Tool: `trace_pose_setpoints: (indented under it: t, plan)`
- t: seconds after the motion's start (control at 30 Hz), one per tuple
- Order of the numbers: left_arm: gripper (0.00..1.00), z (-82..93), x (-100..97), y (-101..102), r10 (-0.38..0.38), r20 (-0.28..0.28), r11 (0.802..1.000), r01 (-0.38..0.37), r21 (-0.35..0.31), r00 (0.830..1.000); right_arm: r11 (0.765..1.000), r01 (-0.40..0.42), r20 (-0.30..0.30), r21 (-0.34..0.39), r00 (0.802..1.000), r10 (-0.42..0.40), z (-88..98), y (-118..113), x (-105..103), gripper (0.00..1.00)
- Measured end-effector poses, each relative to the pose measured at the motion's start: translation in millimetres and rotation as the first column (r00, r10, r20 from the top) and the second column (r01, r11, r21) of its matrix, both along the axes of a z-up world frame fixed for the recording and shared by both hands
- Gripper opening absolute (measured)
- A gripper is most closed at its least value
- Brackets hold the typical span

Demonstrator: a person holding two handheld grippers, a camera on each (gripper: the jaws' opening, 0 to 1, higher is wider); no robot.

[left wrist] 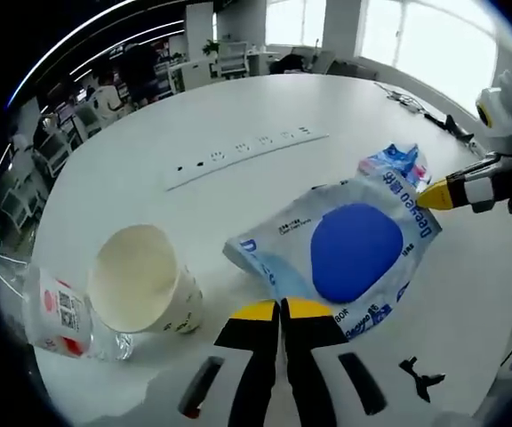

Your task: Arrange the tabletop items into an orderly group along one side of the table until the central work area is clear of visible clutter.

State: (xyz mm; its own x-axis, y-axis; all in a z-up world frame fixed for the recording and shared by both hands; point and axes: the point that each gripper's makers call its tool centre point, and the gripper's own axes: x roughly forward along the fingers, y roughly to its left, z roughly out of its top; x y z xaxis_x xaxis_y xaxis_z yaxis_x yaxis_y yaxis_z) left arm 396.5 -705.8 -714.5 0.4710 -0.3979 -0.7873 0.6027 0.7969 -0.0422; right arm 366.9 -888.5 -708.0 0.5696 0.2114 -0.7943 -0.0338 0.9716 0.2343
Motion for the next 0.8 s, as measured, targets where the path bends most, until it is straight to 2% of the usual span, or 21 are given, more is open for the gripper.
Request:
trace_pose_setpoints:
  t: [0.27,0.37,0.53,0.8]
  plan:
    - [0.01,-0.8,6.2,-2,-0.013,0.050,0.999,0.011,0.035,0.999,1.000,-0.003,0.000,-0.015,1.000,0.003,-4.9,-1,6,0.00]
    - [0.01,-1.4,9.1,-1,-0.011,0.068,0.999,0.008,0.051,0.998,1.000,0.003,0.006,0.000,1.000,-0.003,-4.3,0,8,0.00]
    - [0.02,0.0,18.1,-3,-0.039,0.135,0.995,0.025,0.101,0.990,1.000,0.009,0.022,-0.012,1.000,-0.008,-3.6,0,15,0.00]
    - [0.03,-4.2,21.3,-1,-0.060,0.170,0.988,0.034,0.153,0.984,1.000,0.012,0.046,-0.019,0.999,-0.011,-4.2,1,21,0.00]
